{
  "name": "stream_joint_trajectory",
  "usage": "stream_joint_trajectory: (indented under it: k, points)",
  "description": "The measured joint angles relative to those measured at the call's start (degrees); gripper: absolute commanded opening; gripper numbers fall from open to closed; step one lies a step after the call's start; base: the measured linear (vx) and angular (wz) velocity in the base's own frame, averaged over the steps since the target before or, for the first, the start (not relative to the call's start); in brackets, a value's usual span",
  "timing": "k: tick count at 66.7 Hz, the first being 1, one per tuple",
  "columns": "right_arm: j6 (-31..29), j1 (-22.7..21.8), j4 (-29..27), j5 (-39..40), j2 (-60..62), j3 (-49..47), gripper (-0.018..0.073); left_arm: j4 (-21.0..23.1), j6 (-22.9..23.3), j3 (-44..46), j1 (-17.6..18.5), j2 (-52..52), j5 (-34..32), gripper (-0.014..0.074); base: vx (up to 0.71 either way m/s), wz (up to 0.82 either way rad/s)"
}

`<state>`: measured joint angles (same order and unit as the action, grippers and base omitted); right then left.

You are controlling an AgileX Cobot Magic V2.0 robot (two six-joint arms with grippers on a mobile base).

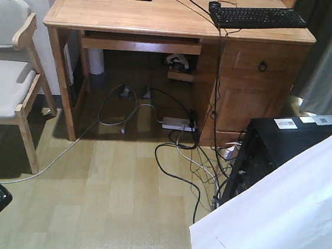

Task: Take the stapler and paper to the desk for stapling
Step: 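Drive the base up to the wooden desk with the monitor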

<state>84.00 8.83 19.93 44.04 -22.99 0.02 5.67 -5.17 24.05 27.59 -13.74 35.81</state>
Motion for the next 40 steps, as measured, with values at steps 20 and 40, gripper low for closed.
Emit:
stream_joint_trajectory:
  k: [20,40]
  points:
    - [0.0,0.0,0.0,0.0,0.0,0.0,-0.0005,0.0,0.0,0.0,0.0,0.0,0.0,-0.0007,0.24,0.08]
    - [0.0,0.0,0.0,0.0,0.0,0.0,-0.0005,0.0,0.0,0.0,0.0,0.0,0.0,-0.0007,0.24,0.06]
